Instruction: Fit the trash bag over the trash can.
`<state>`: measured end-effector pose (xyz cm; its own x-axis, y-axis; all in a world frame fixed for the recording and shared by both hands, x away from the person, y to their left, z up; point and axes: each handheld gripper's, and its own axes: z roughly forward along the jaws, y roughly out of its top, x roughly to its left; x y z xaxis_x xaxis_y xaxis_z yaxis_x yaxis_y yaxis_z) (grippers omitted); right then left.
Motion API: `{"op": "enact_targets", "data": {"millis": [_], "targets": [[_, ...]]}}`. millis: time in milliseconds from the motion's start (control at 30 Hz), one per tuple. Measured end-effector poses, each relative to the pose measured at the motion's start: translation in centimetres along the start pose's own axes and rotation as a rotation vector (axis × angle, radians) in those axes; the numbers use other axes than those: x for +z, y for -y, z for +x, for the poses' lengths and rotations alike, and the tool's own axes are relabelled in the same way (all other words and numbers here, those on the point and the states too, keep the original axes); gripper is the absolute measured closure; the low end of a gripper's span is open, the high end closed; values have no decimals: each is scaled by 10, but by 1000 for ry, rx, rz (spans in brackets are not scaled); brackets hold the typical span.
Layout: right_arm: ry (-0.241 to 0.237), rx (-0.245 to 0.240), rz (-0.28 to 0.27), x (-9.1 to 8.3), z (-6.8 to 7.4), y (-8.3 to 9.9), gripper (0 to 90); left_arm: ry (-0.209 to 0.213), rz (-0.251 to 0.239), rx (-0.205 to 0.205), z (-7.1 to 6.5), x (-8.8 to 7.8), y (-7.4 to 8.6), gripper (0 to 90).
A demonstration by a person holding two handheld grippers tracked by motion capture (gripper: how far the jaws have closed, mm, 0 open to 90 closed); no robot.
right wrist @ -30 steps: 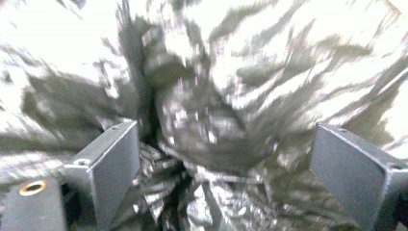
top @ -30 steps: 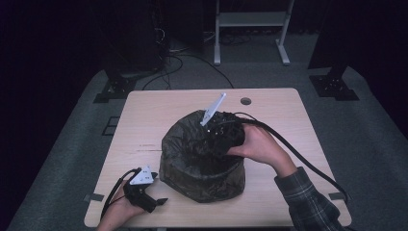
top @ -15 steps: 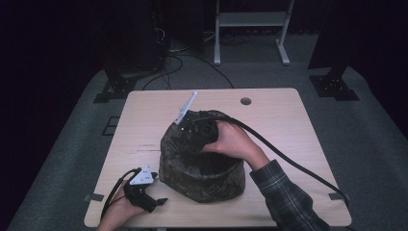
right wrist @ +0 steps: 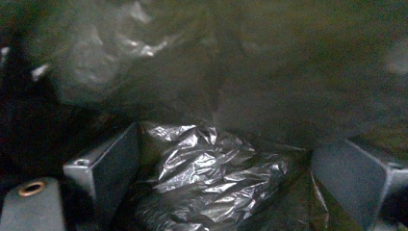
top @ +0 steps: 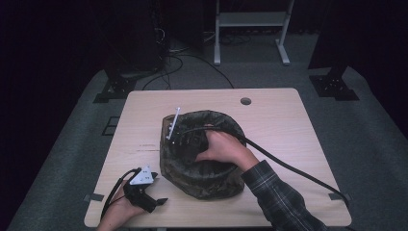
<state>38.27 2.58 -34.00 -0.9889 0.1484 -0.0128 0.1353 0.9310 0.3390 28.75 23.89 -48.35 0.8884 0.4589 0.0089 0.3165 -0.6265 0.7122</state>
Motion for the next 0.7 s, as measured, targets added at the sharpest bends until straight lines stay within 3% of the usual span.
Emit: {"op": "enact_targets", "data": {"millis": [300,700], "targets": [[29,5,-88,-24,1,3,93,0,0,0,0,0,0,0],[86,41,-236,-76,1,25,92,0,0,0,0,0,0,0]]}}
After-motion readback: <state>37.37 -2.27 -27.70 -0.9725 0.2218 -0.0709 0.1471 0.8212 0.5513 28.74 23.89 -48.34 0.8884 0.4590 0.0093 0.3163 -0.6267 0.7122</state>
